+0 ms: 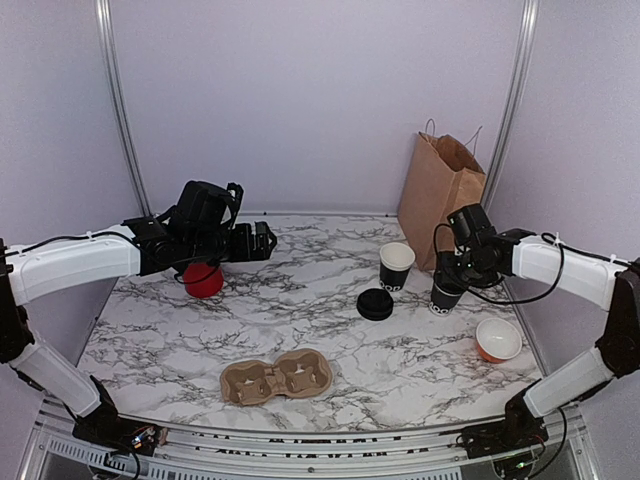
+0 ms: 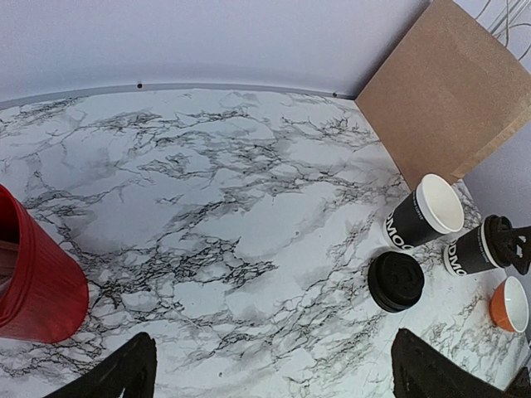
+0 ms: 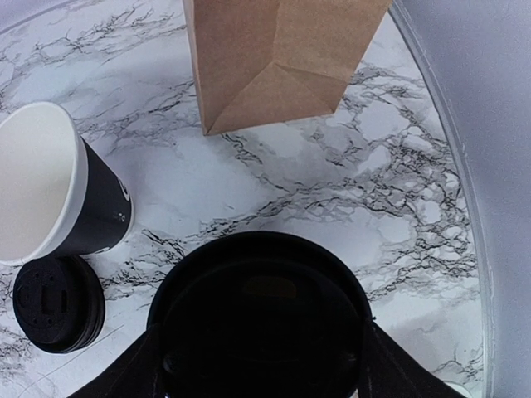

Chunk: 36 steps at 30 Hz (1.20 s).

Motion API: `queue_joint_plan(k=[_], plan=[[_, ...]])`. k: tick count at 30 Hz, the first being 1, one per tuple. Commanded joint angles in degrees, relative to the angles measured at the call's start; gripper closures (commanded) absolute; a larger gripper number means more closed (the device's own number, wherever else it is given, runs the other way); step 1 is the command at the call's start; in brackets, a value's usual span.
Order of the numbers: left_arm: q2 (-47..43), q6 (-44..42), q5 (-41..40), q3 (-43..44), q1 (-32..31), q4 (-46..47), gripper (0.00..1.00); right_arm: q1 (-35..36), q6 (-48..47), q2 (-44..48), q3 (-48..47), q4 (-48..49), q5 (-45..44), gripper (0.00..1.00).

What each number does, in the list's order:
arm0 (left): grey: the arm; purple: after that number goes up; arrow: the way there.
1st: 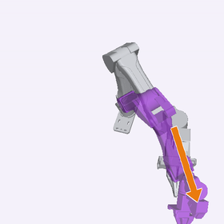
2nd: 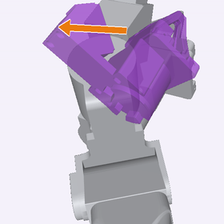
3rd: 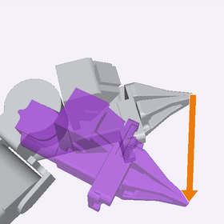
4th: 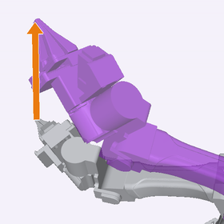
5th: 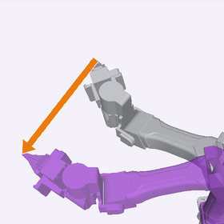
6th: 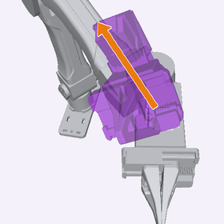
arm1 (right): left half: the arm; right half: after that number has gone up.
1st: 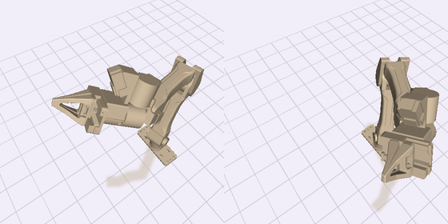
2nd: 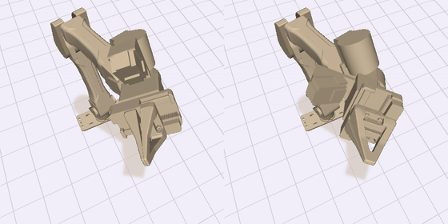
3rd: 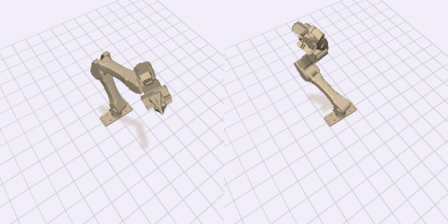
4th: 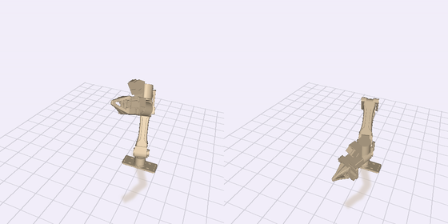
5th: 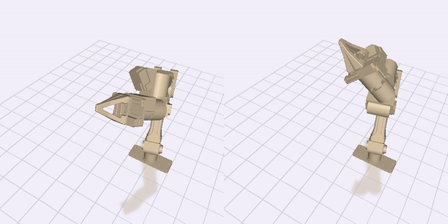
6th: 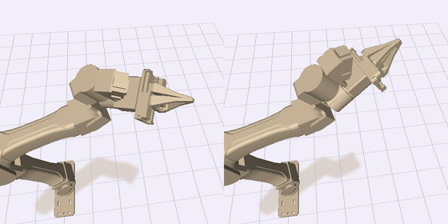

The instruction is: Pack the takeout coffee

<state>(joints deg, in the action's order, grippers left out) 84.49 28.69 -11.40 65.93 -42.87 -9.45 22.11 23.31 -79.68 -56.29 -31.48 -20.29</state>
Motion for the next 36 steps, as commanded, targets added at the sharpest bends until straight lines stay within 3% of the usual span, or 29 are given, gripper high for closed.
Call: queue_joint_plan(k=[1,13,36], plan=[[-1.4,-0.1,0.3,-0.3,0.2,0.1,0.01,-0.4,-0.3,-0.6,0.0,1.5,0.7,0.25],[-2.0,0.0,0.1,-0.7,0.2,0.1,0.01,-0.4,-0.5,-0.8,-1.2,0.7,1.0,0.10],[-3.6,-0.4,0.7,0.3,0.2,0.1,0.01,-0.4,-2.4,3.1,-5.6,-2.7,-0.4,0.04]])
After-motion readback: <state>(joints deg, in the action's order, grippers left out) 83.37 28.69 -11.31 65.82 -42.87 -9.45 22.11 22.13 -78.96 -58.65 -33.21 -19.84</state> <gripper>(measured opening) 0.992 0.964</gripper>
